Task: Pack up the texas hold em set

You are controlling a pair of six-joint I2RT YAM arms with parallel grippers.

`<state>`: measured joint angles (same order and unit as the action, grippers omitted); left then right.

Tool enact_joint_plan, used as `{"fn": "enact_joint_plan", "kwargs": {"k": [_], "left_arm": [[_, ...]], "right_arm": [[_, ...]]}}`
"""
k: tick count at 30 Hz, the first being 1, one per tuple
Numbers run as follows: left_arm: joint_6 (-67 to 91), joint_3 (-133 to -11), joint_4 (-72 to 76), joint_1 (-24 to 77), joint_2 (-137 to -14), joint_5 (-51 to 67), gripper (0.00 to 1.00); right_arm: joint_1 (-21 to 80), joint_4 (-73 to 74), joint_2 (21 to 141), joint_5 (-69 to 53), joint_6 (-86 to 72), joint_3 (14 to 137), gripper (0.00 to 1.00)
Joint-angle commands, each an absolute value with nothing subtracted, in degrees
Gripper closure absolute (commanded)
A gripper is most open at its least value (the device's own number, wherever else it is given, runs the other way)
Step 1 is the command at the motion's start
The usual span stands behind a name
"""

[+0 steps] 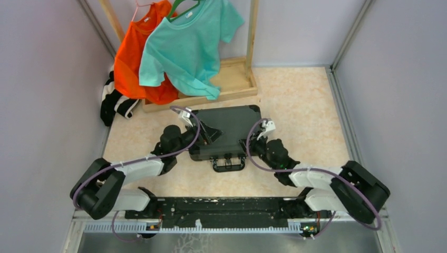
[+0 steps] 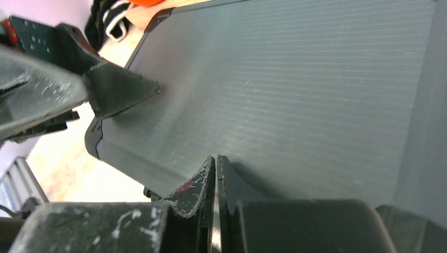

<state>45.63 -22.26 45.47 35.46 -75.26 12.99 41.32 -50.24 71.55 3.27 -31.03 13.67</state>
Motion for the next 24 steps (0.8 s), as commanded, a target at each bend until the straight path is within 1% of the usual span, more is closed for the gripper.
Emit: {"fn": "enact_joint_plan", "kwargs": {"k": [1, 4, 6, 7, 8, 11, 12, 13, 14, 15, 16, 17, 19, 21, 24], "left_arm": [[45.3, -18.3, 27.3, 35.3, -76.0, 10.4, 0.05], [44.7, -18.3, 25.4, 35.2, -74.6, 9.6, 0.05], [44.5, -18.0, 25.1, 35.1, -74.4, 9.7, 0.05], [44.6, -18.0, 25.1, 35.1, -74.5, 9.8, 0.05], [44.6, -18.0, 25.1, 35.1, -74.8, 9.8, 0.05], [44.9, -18.6, 23.8, 35.1, -75.5, 9.7, 0.06], [44.7, -18.8, 23.5, 35.1, -75.6, 9.6, 0.06], [44.9, -18.8, 23.4, 35.1, -75.5, 9.4, 0.06], [45.0, -18.7, 23.6, 35.1, -75.2, 9.3, 0.06], [45.2, -18.5, 24.0, 35.1, -75.1, 9.2, 0.06], [45.3, -18.2, 24.4, 35.1, -74.9, 9.1, 0.06], [45.3, -18.0, 24.8, 35.1, -75.0, 9.1, 0.06], [45.0, -18.1, 25.1, 35.1, -75.5, 9.1, 0.06], [45.0, -18.2, 25.2, 35.1, -76.0, 9.1, 0.06], [45.4, -18.5, 26.0, 35.1, -76.7, 9.6, 0.06]], "right_arm": [[50.8, -22.9, 64.4, 23.6, -24.9, 15.8, 0.93], [60.2, -15.0, 57.4, 40.5, -23.9, 17.6, 0.92], [66.1, -13.4, 53.2, 52.6, -24.0, 16.7, 0.92], [67.5, -12.8, 51.5, 56.6, -25.2, 15.9, 0.92], [67.9, -10.6, 49.9, 59.7, -29.5, 15.0, 0.92], [67.9, 0.7, 43.6, 65.6, -51.1, 12.3, 0.93], [67.9, 1.3, 40.7, 65.5, -52.0, 10.9, 0.92], [67.9, -0.3, 37.8, 64.4, -50.6, 9.4, 0.88], [67.8, -3.6, 34.8, 61.7, -45.8, 7.7, 0.79], [67.8, -6.1, 31.6, 58.1, -40.5, 6.3, 0.67], [67.8, -7.0, 28.8, 54.2, -37.1, 5.7, 0.60], [67.8, -7.0, 26.7, 51.1, -35.5, 5.6, 0.57], [67.8, -7.6, 25.1, 44.6, -33.2, 6.2, 0.57], [67.8, -11.2, 26.4, 36.2, -30.9, 6.4, 0.62], [67.7, -21.7, 31.3, 26.5, -29.9, 5.2, 0.70]]}}
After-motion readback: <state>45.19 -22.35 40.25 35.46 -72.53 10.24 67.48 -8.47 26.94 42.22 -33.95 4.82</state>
